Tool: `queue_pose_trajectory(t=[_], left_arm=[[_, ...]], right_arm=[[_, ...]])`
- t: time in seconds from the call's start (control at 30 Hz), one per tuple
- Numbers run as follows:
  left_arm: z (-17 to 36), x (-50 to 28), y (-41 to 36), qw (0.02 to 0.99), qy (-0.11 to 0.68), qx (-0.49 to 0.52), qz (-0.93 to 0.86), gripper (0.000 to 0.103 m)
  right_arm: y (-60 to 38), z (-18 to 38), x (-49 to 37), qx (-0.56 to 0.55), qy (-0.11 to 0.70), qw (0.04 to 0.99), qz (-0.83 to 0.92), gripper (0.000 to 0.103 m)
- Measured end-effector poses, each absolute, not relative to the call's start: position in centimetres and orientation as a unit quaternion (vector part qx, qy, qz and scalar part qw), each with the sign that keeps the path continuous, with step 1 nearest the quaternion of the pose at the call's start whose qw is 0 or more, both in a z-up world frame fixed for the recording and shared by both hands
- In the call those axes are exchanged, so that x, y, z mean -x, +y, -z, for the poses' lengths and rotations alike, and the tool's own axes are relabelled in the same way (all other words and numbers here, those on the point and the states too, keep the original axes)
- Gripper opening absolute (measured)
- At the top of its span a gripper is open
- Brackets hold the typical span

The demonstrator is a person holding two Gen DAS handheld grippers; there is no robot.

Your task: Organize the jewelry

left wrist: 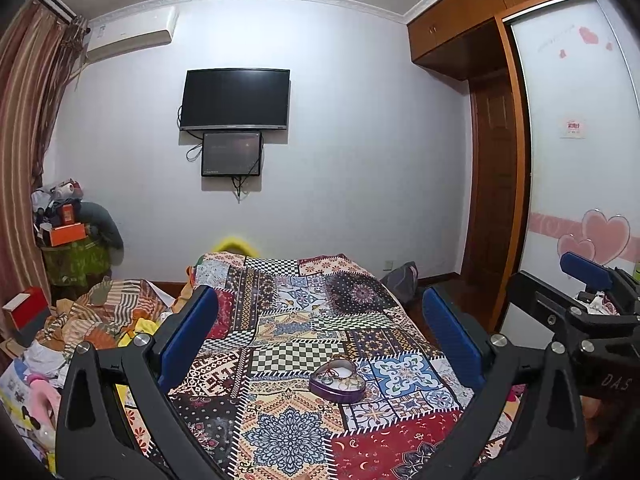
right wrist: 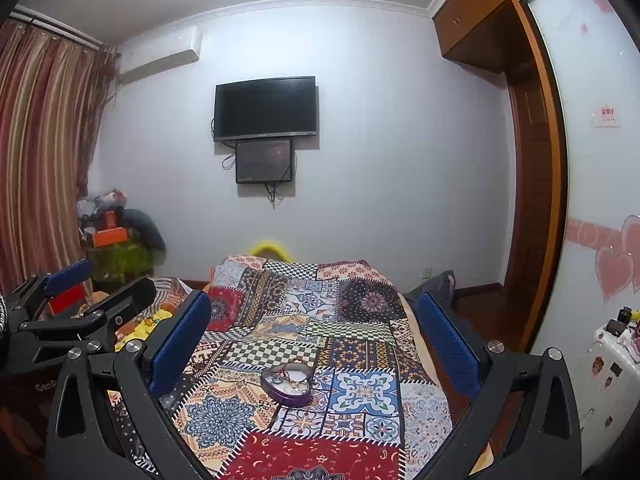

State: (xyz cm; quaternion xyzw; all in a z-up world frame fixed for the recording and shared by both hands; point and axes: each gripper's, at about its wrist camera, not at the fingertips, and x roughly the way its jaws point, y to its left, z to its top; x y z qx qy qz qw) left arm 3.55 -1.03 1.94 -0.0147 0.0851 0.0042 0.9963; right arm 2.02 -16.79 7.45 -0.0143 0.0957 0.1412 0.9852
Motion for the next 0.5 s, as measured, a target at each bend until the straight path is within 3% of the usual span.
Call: queue_pose_trajectory(t=[0.5], left_arm=[[-1.34,-4.18,-0.64,0.995,0.094,0.019,-0.008,0.103]], right_arm=[[-16.98,-7.64,-2.17,0.01,0.098,0.986,-0.137,0.102]])
